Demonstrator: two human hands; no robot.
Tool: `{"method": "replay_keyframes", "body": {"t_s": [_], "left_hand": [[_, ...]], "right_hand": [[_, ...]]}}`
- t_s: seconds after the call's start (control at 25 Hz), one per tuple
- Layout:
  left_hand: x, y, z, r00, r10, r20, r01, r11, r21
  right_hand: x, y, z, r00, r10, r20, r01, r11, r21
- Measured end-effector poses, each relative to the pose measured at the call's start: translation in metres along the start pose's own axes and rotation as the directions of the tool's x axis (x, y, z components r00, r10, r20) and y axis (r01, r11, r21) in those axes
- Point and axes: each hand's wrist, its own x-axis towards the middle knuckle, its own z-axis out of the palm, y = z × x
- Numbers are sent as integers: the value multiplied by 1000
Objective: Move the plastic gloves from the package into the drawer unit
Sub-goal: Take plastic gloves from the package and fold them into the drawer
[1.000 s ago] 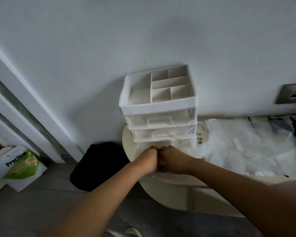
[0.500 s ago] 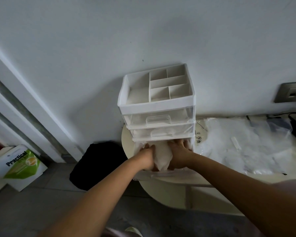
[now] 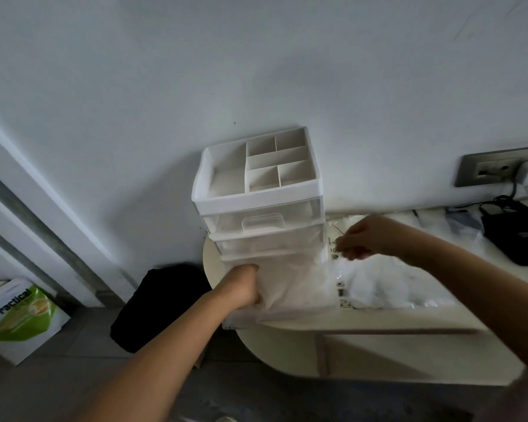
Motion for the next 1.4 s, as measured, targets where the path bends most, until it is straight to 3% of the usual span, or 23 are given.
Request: {"method": "replay_keyframes", "body": {"t_s": [0.08,0.12,0.2,0.24,0.36,0.48,0.56,0.72,0.84,1.0,1.24,1.4], "left_hand": [[-7,9,-9,987,32,-158,-46,995,-86],[-11,18,-12,965,70,-251,-99,990,-105],[-19,42,-15,911,149,-385,-199,976,-93],[-23,56,-14,885,194,-423,-253,964,-87],[-22,105,-2,835,311,-453,-421,893,-162],[-12,157,16,812,401,-424,-526,817,-236],[-6,185,30,823,436,-364,-534,814,-231],[10,217,66,885,447,-130,-462,878,-129],[17,224,89,913,407,17,-406,913,-34],[20,222,105,915,403,-19,-403,915,-10],[20,221,113,917,392,-74,-396,917,-45],[23,222,116,923,380,-60,-381,924,-10]], "right_hand": [[1,37,-35,966,13,-259,-85,959,-270],[0,58,-50,934,12,-356,-179,879,-441],[-7,96,-74,903,33,-429,-322,712,-624],[-10,115,-81,898,64,-435,-357,683,-637],[-26,146,-91,902,107,-418,-379,657,-651],[-36,158,-96,917,22,-398,-286,732,-618],[-43,156,-96,940,-40,-339,-164,818,-551],[-55,156,-87,995,48,-84,-88,799,-595],[-63,165,-84,977,-55,-207,-73,824,-562],[-69,159,-76,921,-152,-358,-147,715,-684],[-70,148,-96,870,-125,-476,-124,881,-457],[-81,128,-118,736,-146,-661,-60,959,-278]]}}
